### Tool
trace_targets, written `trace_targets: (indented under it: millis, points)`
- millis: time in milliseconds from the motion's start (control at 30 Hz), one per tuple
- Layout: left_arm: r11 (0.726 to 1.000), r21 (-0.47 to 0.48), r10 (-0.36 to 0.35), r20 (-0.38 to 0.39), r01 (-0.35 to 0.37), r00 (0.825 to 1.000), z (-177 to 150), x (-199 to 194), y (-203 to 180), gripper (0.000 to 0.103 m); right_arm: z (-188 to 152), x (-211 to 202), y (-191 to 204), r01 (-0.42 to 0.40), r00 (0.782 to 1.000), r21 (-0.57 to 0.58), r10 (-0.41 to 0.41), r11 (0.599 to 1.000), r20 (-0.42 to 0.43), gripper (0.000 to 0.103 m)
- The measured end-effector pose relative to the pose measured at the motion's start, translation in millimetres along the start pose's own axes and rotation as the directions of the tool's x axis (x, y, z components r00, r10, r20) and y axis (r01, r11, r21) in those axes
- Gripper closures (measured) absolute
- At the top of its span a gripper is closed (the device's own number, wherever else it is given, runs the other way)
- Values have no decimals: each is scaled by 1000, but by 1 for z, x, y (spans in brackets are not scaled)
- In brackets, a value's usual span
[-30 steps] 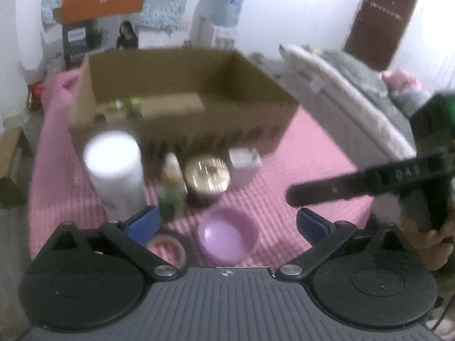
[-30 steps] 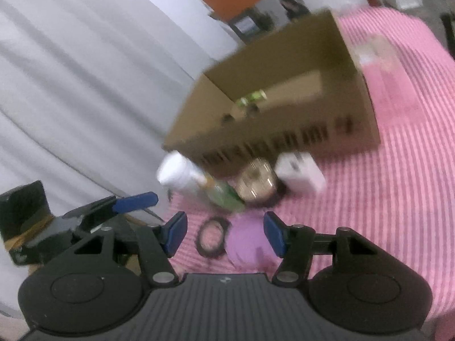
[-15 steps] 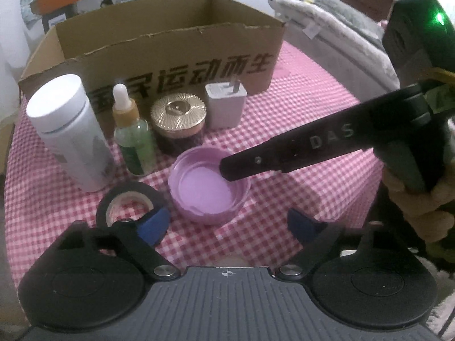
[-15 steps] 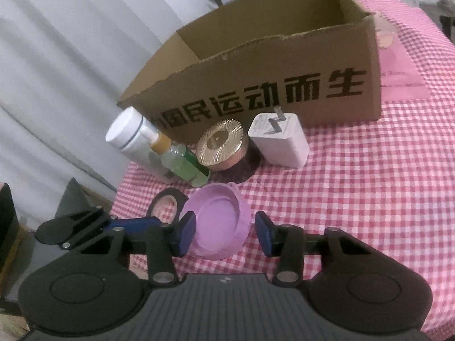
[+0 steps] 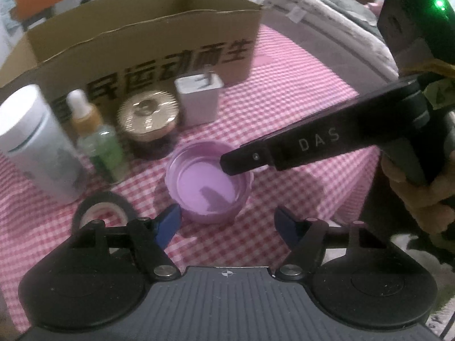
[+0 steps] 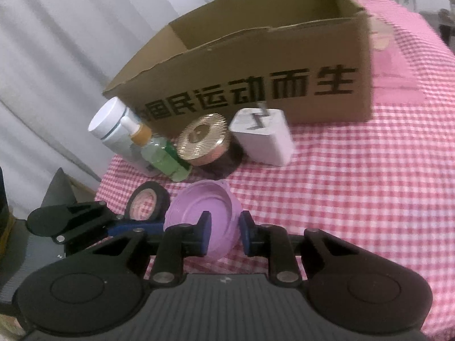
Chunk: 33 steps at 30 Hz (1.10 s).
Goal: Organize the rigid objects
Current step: 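Grasp the rim of the pink bowl with the right tool, then carry the pink bowl into the cardboard box and open the right tool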
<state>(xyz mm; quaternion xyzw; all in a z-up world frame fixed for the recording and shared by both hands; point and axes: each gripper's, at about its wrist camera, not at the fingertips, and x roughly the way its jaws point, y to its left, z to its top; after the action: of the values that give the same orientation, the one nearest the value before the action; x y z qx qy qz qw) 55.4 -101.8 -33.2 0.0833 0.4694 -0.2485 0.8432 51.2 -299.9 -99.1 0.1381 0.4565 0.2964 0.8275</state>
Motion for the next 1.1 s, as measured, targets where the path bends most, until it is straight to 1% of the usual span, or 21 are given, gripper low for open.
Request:
trace_targets:
  millis: [67, 100, 167, 200, 300, 400, 500, 533, 600, 667, 733, 767, 833, 967, 1100]
  points:
    - [1000, 23, -4, 8, 4, 1000, 0, 0, -4, 30, -1, -7, -6, 6, 1000, 19, -6, 1000, 5, 80]
    - [999, 40, 7, 16, -7, 1000, 1, -1, -7, 29, -2, -10, -8, 10, 1000, 27, -10, 1000, 11, 80]
    - [997, 70, 38, 36, -40, 999, 3, -2, -10, 21, -2, -16, -9, 20, 999, 25, -20, 999, 28, 80]
    - [995, 85, 48, 41, -52, 998, 4, -2, -10, 20, -2, -18, -9, 24, 999, 21, -24, 1000, 36, 80]
    - [990, 124, 70, 21, -72, 997, 8, 6, -13, 20, -1, -18, -7, 28, 999, 7, -28, 1000, 41, 79]
    - [986, 147, 81, -4, -79, 997, 12, 16, -12, 19, -1, -11, -7, 33, 999, -5, -33, 999, 30, 79]
    - [985, 152, 88, -19, -84, 996, 13, 24, -10, 21, -1, -4, -5, 32, 999, -19, -31, 999, 21, 79]
    - [985, 152, 88, -22, -84, 996, 13, 26, -10, 23, -2, -2, -5, 36, 999, -23, -35, 999, 20, 79]
    - [986, 146, 83, -16, -80, 996, 14, 28, -9, 25, -2, 1, -6, 34, 999, -26, -34, 999, 17, 79]
    - [986, 143, 91, -5, -89, 996, 15, 29, -9, 31, -2, 3, -8, 27, 1000, -21, -27, 999, 13, 80]
    - [986, 139, 91, -3, -90, 996, 16, 29, -8, 31, -3, 4, -9, 14, 1000, -22, -14, 1000, 16, 80]
    - [986, 138, 94, -2, -93, 996, 15, 30, -9, 31, -3, 4, -10, 11, 1000, -21, -11, 1000, 15, 83]
    - [985, 141, 101, 3, -100, 995, 15, 29, -10, 31, -3, 4, -10, 16, 1000, -23, -15, 1000, 18, 84]
    - [985, 138, 103, 38, -107, 994, 16, 15, -13, 31, -3, -5, -4, 20, 999, -30, -19, 999, 38, 84]
    - [979, 150, 120, 121, -137, 985, 22, -12, -19, 32, 2, -31, 12, 31, 995, -62, -24, 998, 98, 84]
